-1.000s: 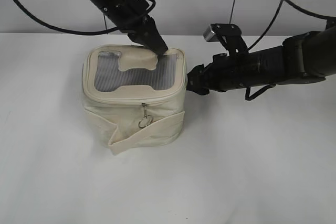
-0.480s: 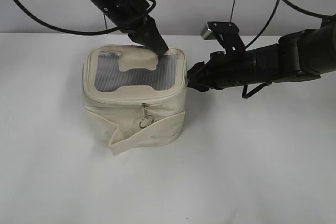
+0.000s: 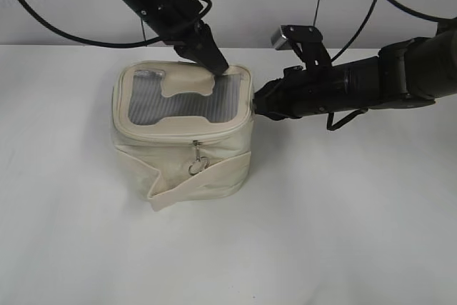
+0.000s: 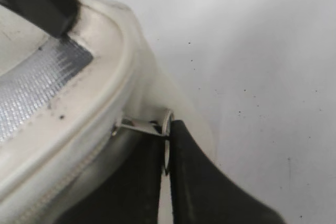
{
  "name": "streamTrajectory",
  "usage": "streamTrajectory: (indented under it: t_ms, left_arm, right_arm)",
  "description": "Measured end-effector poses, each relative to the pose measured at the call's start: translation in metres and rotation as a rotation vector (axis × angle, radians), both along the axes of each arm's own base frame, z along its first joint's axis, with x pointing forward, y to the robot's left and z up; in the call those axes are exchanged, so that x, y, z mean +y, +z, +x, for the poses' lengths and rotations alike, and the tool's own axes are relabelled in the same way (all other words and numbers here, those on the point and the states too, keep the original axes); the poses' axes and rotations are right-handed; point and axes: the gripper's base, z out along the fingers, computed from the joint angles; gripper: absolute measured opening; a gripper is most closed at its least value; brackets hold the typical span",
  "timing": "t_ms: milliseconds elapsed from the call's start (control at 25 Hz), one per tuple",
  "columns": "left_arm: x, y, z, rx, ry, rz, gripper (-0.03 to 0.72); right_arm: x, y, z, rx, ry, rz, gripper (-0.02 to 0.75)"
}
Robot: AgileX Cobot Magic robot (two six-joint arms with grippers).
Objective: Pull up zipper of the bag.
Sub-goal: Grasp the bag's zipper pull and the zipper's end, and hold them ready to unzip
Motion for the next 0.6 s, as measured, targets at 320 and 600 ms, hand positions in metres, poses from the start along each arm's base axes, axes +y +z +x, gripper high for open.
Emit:
streamTrajectory:
  t_ms: [320,600]
  left_arm:
    - [0.0,0.0,0.0,-0.001,0.003,0.001,0.043]
    - [-0.002,0.0,-0.001,0.019,0.024,0.001,0.043]
  right_arm:
    - [-0.016,0.007,-0.021,0.02,-0.038,-0.038,0.008]
    - [-0.028,0.008,-0.049,0.079,-0.051,0.0,0.008]
